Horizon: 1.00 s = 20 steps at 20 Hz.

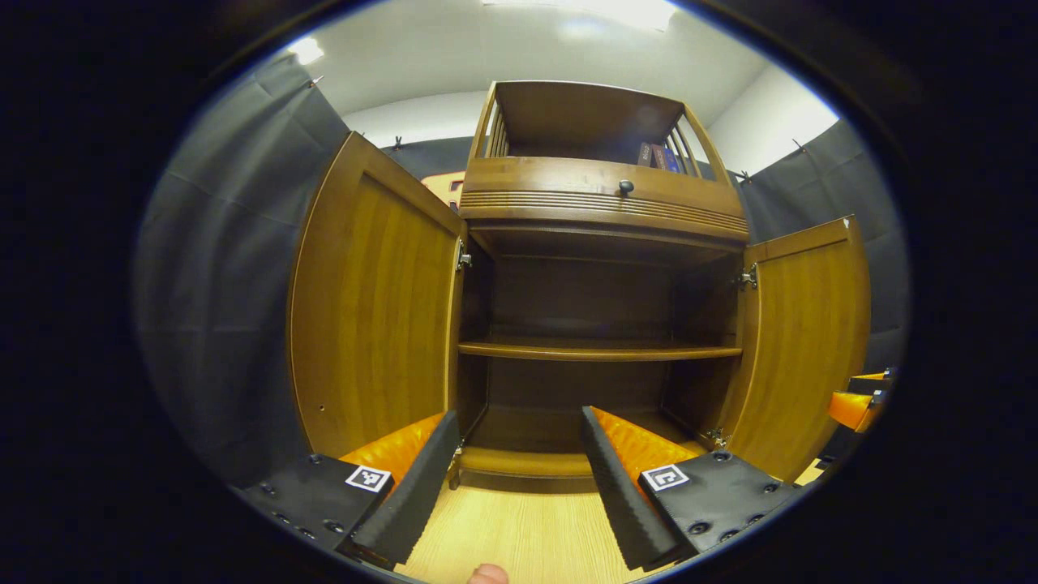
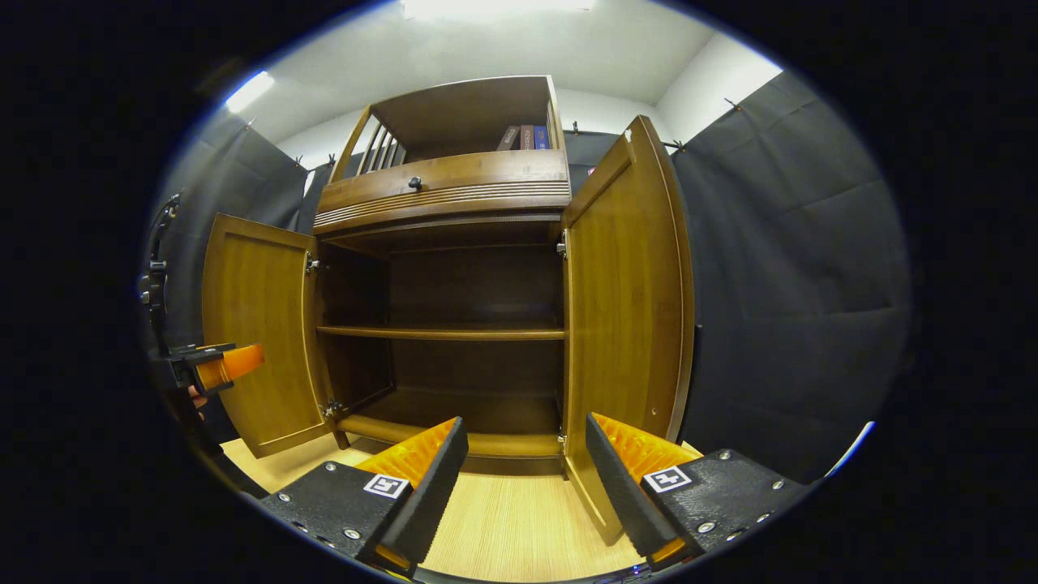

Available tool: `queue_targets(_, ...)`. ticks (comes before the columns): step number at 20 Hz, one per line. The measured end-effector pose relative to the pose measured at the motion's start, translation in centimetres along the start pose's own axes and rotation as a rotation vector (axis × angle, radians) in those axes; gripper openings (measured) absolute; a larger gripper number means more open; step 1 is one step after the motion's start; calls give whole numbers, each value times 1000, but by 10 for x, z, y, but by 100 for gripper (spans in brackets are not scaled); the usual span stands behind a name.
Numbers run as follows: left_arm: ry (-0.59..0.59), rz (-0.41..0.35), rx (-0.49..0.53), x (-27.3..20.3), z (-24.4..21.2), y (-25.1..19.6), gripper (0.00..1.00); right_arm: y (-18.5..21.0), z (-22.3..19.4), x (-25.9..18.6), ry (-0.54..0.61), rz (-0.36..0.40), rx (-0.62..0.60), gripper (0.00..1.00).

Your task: Open the right door of the double-door shoe cabinet with the right hand, and open the left door with the left hand.

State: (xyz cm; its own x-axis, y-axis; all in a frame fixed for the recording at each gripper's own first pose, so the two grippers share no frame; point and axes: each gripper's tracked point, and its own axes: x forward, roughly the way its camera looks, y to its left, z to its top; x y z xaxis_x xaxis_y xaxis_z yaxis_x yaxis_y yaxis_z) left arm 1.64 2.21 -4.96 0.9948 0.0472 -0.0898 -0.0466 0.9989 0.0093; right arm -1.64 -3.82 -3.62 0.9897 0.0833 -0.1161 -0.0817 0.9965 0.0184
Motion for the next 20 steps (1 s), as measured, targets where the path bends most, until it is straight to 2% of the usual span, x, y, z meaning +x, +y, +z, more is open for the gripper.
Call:
queue_targets(4,3,15,-2,-1,1,3,94,4,0,3,2,9,2,90)
queue_targets(5,3,17,0,-1,0,6,97,4,-1,3,1,11,3,96)
queue_targets(6,3,19,4,0,1,6,94,6,0,5,-3,13,3,90)
queue_targets(9,-4,22,16,1,3,6,94,10,1,7,-9,17,-3,90)
queue_targets(10,-11,21,16,2,5,5,94,11,1,6,-8,19,-6,96)
queue_targets(11,-12,16,12,3,5,3,94,11,0,7,-9,19,-9,90)
queue_targets(14,-16,18,14,6,7,4,94,13,0,23,-11,20,-8,90)
queue_targets(20,-9,16,-3,13,4,6,94,12,3,29,-19,14,-1,90)
